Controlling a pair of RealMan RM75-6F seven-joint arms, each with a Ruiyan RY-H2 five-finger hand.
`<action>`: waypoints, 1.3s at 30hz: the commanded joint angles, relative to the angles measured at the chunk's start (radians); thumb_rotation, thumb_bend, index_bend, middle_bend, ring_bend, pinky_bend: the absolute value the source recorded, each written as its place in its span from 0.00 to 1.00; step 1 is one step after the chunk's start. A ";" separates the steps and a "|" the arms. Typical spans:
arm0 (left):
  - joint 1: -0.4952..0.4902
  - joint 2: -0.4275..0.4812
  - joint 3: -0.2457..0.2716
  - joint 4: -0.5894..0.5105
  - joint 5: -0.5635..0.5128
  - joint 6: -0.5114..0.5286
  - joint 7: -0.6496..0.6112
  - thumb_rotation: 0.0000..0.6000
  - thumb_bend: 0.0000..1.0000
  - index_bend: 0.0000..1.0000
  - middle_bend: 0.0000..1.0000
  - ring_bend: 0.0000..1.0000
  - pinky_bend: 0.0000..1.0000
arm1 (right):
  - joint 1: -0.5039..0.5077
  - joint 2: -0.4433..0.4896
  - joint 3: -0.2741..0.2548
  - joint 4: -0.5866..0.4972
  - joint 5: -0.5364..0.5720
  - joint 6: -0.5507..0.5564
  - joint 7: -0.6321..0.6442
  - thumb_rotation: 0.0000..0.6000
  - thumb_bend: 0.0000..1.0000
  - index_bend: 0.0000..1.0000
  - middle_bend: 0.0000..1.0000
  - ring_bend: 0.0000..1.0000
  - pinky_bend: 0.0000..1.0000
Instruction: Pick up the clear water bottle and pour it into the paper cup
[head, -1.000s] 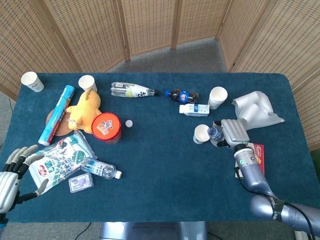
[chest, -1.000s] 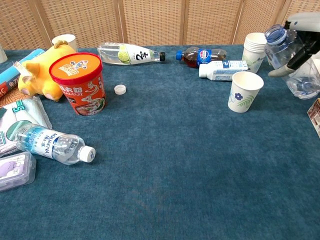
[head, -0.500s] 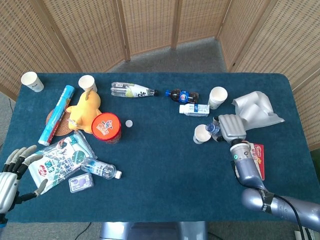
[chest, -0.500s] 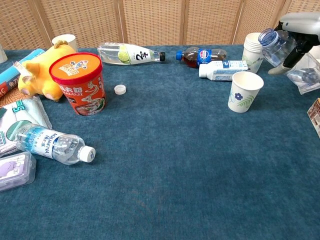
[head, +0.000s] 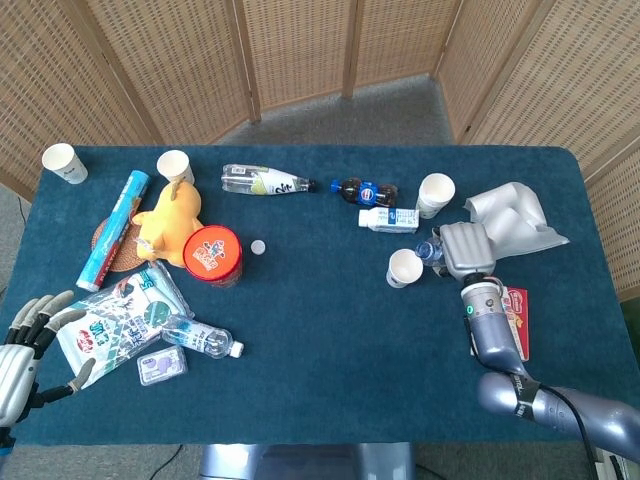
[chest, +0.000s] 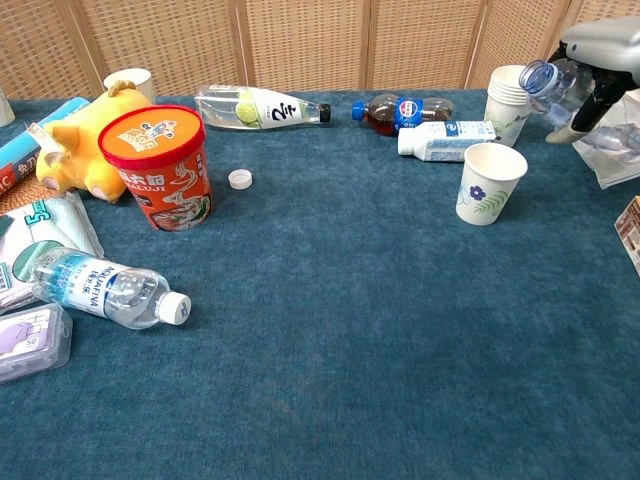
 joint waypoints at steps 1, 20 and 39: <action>0.000 0.000 0.000 0.001 0.001 0.001 -0.001 0.75 0.39 0.21 0.12 0.00 0.00 | 0.002 -0.011 -0.007 0.011 -0.011 0.016 -0.023 1.00 0.32 0.69 0.71 0.58 0.62; 0.003 -0.002 0.002 0.014 -0.003 0.004 -0.015 0.74 0.39 0.21 0.12 0.00 0.00 | 0.014 -0.083 -0.036 0.066 -0.071 0.077 -0.169 1.00 0.32 0.69 0.71 0.58 0.62; 0.007 -0.004 0.004 0.023 -0.006 0.007 -0.024 0.75 0.39 0.21 0.12 0.00 0.00 | 0.013 -0.140 -0.026 0.142 -0.117 0.092 -0.224 1.00 0.32 0.68 0.70 0.58 0.62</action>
